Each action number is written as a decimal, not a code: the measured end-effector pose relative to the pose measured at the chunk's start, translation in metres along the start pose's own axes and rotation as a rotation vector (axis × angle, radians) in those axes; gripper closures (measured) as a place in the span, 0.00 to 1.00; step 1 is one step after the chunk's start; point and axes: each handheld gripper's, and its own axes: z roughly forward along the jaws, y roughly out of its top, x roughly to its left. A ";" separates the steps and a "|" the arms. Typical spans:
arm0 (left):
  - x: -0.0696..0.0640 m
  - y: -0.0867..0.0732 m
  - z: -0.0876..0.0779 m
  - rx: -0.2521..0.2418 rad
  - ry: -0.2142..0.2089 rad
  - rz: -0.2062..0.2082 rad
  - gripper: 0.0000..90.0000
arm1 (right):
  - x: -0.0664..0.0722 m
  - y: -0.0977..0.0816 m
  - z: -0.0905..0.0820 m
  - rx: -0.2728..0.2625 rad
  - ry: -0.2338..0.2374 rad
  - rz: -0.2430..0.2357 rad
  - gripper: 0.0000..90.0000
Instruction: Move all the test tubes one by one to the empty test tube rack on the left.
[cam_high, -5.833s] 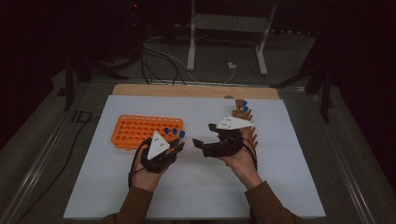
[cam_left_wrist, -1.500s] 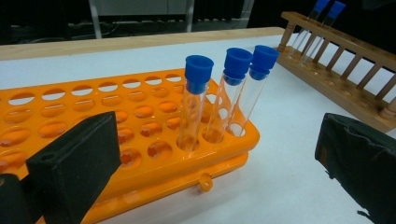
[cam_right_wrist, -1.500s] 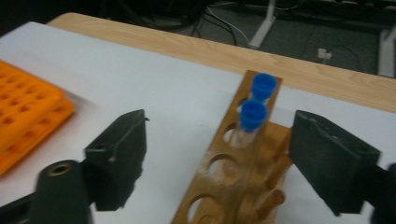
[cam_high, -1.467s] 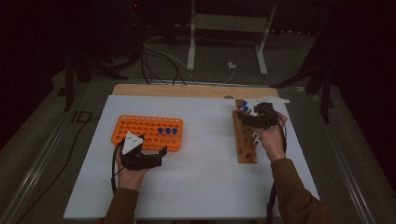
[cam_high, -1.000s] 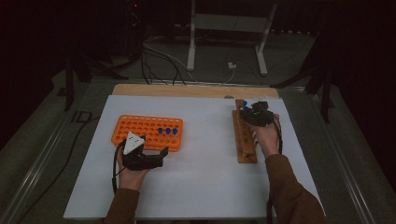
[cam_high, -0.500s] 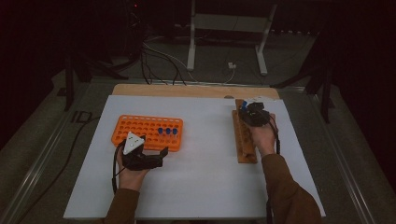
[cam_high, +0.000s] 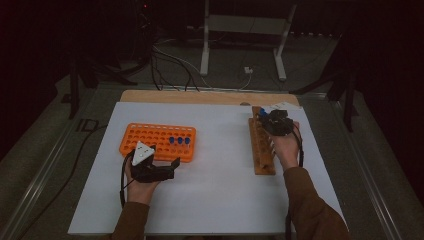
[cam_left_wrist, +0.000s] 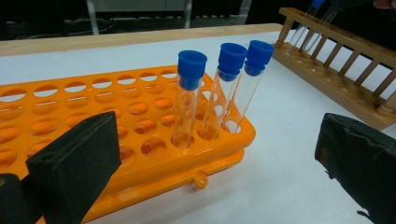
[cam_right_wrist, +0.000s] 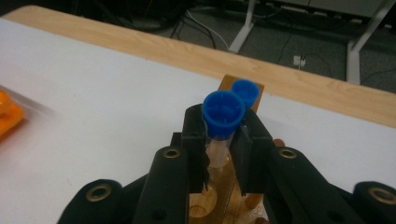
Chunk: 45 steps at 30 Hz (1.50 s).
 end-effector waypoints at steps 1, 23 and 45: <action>0.000 0.000 0.000 0.001 0.000 0.001 0.01 | 0.000 0.001 -0.002 -0.008 0.000 -0.001 0.85; -0.004 0.000 0.003 0.011 -0.010 0.014 0.01 | 0.016 0.023 -0.060 -0.112 0.031 -0.091 0.85; -0.021 0.005 0.003 0.007 -0.017 0.097 0.02 | 0.093 0.008 -0.056 -0.038 0.298 -0.163 0.85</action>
